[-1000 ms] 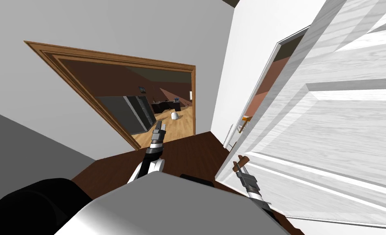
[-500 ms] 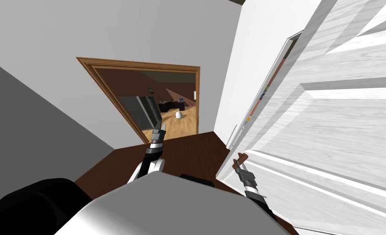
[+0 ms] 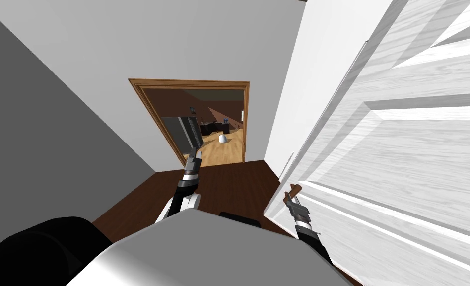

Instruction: Pull the door open

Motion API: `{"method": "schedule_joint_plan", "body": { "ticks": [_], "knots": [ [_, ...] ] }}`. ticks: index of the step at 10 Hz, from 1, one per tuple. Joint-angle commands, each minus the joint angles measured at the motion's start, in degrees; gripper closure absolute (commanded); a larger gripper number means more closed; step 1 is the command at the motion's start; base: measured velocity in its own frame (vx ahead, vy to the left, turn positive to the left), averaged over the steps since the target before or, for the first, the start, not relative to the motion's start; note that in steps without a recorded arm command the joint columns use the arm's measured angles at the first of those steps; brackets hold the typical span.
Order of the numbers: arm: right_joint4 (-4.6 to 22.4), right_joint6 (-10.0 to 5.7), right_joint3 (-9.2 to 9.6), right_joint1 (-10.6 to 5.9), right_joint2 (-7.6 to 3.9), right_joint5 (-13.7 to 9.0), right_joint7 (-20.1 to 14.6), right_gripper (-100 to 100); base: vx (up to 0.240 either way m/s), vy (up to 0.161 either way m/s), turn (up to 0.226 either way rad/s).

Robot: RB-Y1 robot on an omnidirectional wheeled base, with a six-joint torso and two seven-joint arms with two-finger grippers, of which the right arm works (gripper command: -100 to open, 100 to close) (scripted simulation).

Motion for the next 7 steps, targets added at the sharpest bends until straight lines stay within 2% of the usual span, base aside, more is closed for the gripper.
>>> {"method": "schedule_joint_plan", "body": {
  "ticks": [1,7],
  "knots": [
    [-1.1,1.13,-2.45,-0.11,0.83,0.8,1.0,100,-0.105,-0.045,0.169],
    [0.0,5.19,-10.81,-1.1,4.69,3.8,2.9,100,-0.127,-0.03,0.172]
  ]
}}
